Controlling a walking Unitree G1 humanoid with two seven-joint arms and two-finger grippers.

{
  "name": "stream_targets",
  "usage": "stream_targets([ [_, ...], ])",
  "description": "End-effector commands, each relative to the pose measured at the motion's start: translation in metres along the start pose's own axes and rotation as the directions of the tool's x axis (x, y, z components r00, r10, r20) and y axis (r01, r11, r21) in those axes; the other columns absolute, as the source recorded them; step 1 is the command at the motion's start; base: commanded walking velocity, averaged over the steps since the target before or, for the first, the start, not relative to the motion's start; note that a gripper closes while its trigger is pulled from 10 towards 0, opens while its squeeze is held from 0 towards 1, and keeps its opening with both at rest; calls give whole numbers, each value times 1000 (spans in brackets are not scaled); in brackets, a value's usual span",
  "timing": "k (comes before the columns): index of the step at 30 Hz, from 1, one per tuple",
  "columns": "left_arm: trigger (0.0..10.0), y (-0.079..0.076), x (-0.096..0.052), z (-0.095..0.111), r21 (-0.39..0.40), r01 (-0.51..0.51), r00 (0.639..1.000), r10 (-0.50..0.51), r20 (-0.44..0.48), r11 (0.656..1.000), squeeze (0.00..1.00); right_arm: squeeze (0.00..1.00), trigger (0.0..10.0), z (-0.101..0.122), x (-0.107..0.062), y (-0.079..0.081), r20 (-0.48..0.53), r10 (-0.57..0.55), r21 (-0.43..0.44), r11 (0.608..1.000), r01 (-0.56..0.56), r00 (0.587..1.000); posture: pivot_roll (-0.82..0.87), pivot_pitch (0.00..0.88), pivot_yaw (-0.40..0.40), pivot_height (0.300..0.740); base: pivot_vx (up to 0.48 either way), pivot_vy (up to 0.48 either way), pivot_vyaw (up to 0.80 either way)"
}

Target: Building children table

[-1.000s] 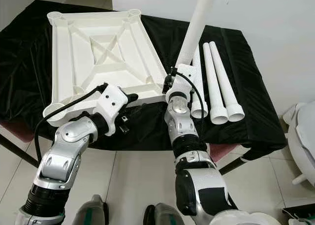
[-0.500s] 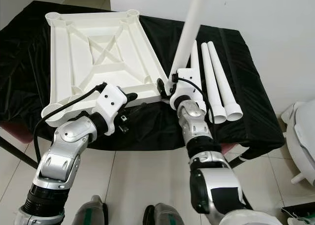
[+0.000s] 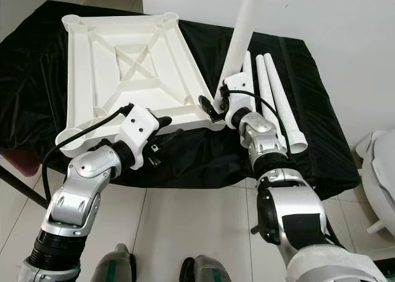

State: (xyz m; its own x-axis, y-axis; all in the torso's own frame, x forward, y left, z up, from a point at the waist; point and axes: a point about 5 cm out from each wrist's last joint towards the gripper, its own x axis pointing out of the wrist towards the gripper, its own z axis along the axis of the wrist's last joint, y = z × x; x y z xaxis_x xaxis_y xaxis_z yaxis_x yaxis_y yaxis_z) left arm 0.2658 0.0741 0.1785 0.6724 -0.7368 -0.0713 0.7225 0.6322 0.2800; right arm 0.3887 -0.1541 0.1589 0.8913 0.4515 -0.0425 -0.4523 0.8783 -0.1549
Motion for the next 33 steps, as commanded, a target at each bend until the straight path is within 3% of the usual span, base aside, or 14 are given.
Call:
stream_targets([
  [1,10000,7,1,1,6,-114,994,114,4,993,0,0,10000,-1,0,1,-23,32,-32,999,-32,999,113,0,-95,740,0,0,0],
  [2,10000,7,1,1,6,-114,994,114,4,993,0,0,10000,-1,0,1,-23,32,-32,999,-32,999,113,0,-95,740,0,0,0],
  [3,10000,7,0,1,7,-116,993,116,4,993,0,0,4078,-4,0,1,-41,49,-36,998,-51,998,117,0,-95,740,0,0,0],
  [4,10000,8,0,2,7,-118,993,118,4,993,0,0,1647,-6,0,1,-57,59,-40,997,-62,997,117,0,-95,740,0,0,0],
  [5,10000,8,-1,2,7,-118,993,118,3,993,0,0,0,-7,-1,0,-68,65,-36,997,-68,996,119,0,-96,740,0,0,0],
  [14,10000,6,-1,1,-1,-110,994,110,-2,994,0,0,0,-15,-4,1,-100,89,-25,995,-92,991,122,5,-97,740,0,0,0],
  [20,10000,3,0,1,-11,-92,996,92,-3,996,0,0,0,-24,-7,3,-101,80,34,996,-77,992,116,12,-97,740,0,0,0],
  [29,10000,2,2,1,-10,-83,997,83,0,996,0,0,0,-31,-7,2,-91,-94,160,981,107,991,88,22,-93,740,0,0,0],
  [30,10000,1,2,1,-13,-78,997,78,2,997,0,0,0,-32,-7,2,-95,-162,200,964,178,982,85,22,-91,740,0,0,0],
  [31,10000,1,2,1,-13,-78,997,78,2,997,0,0,0,-32,-7,2,-95,-162,200,964,178,982,85,22,-91,740,0,0,0],
  [33,10000,0,3,1,-17,-67,998,67,3,998,0,0,0,-33,-6,3,-94,-263,268,922,279,960,75,26,-84,740,0,0,0],
])
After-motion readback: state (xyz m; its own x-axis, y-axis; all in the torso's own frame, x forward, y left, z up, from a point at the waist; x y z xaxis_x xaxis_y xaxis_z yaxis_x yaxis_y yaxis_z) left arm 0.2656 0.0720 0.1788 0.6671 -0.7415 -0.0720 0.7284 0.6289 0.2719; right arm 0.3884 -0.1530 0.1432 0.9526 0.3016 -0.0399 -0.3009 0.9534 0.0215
